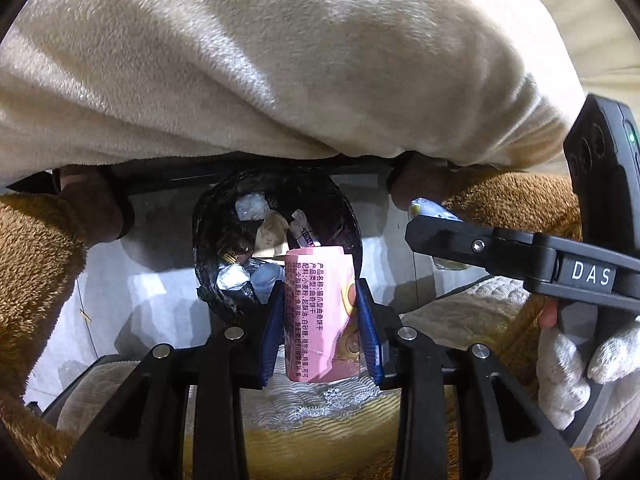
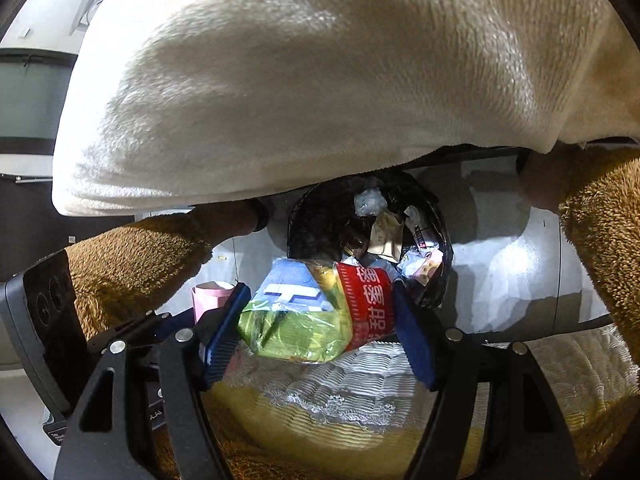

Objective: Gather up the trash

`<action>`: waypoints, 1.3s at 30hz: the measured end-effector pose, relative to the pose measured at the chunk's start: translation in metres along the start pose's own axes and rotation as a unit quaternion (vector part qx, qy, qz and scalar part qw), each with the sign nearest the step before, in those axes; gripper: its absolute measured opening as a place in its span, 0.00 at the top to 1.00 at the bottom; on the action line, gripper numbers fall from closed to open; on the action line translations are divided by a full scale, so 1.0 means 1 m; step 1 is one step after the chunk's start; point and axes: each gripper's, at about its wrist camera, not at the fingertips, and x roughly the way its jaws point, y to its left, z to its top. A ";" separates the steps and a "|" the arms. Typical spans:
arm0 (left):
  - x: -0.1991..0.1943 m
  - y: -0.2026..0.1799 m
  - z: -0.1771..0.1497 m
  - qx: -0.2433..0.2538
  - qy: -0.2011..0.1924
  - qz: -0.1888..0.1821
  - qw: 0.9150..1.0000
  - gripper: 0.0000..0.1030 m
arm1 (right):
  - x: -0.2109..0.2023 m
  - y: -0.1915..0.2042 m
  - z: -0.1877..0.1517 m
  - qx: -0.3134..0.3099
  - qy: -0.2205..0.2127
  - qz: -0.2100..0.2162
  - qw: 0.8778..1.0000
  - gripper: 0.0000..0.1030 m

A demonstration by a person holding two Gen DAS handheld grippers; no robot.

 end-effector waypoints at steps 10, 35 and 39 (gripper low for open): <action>-0.005 0.004 -0.001 -0.015 -0.018 0.009 1.000 0.23 | 0.000 -0.009 0.004 0.028 -0.006 0.002 1.000 0.11; -0.117 -0.015 -0.047 0.050 -0.291 -0.029 0.955 0.23 | -0.120 0.031 -0.052 -0.115 -0.241 0.001 0.964 0.11; -0.133 -0.023 -0.057 0.069 -0.330 -0.029 0.941 0.23 | -0.148 0.037 -0.063 -0.136 -0.282 -0.007 0.950 0.11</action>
